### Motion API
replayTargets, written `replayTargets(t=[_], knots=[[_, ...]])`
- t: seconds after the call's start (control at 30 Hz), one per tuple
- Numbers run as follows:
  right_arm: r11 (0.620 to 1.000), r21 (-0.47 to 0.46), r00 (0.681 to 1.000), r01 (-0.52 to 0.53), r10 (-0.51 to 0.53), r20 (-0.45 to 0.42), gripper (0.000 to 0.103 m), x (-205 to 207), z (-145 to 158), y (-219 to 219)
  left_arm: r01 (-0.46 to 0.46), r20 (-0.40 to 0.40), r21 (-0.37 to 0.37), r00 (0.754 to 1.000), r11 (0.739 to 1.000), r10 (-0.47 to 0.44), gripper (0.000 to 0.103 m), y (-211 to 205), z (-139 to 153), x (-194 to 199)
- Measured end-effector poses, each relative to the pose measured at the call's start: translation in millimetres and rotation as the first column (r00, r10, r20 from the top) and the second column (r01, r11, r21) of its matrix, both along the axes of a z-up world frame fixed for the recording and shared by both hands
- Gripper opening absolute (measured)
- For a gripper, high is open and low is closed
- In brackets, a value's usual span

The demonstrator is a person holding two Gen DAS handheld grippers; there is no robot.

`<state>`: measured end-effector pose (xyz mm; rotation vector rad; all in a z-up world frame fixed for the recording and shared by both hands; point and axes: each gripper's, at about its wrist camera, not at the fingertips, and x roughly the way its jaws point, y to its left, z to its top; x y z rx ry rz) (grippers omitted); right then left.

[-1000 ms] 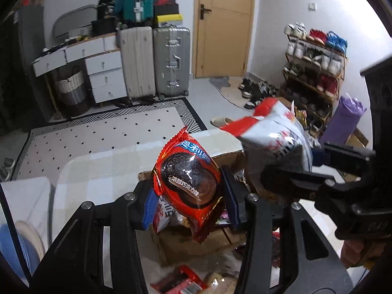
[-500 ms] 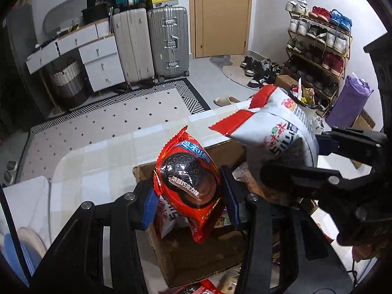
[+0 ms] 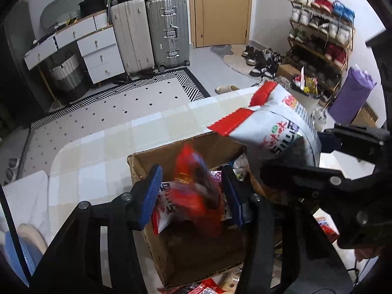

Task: Organize snacks
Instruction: 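Open both tools to drop the snacks into the box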

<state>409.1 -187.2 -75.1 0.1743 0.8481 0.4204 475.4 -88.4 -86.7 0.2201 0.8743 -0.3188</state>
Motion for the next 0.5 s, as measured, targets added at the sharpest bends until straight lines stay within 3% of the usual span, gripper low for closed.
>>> replayTargets(t=[0.03,0.1,0.2,0.33,0.43,0.5], knots=[[1.000,-0.011,1.000,0.000,0.000,-0.003,0.052,-0.2,-1.0,-0.6,0.000,0.000,0.006,1.000,1.000,0.000,0.049,0.3,-0.7,-1.4],[1.000,-0.015,1.000,-0.006,0.006,-0.009,0.052,2.0,-0.8,-2.3,0.009,-0.002,0.009,1.000,1.000,-0.009,0.061,-2.5,-1.9,-2.1],[1.000,-0.017,1.000,0.000,0.000,-0.018,0.052,3.1,-1.8,-4.5,0.006,0.016,-0.009,1.000,1.000,-0.006,0.067,0.8,-0.4,-9.8],[1.000,-0.010,1.000,0.004,-0.004,-0.019,0.052,5.5,-0.4,-4.3,-0.008,0.019,-0.011,1.000,1.000,0.008,0.073,4.3,2.8,-12.8],[1.000,-0.022,1.000,-0.004,0.004,-0.016,0.052,7.1,1.0,-1.2,-0.054,0.028,0.028,0.998,0.998,0.053,0.077,6.8,2.8,-13.9],[1.000,-0.026,1.000,-0.003,0.003,-0.008,0.052,5.6,3.5,0.0,-0.046,0.019,-0.002,0.999,0.999,0.046,0.077,9.9,4.0,-19.7]])
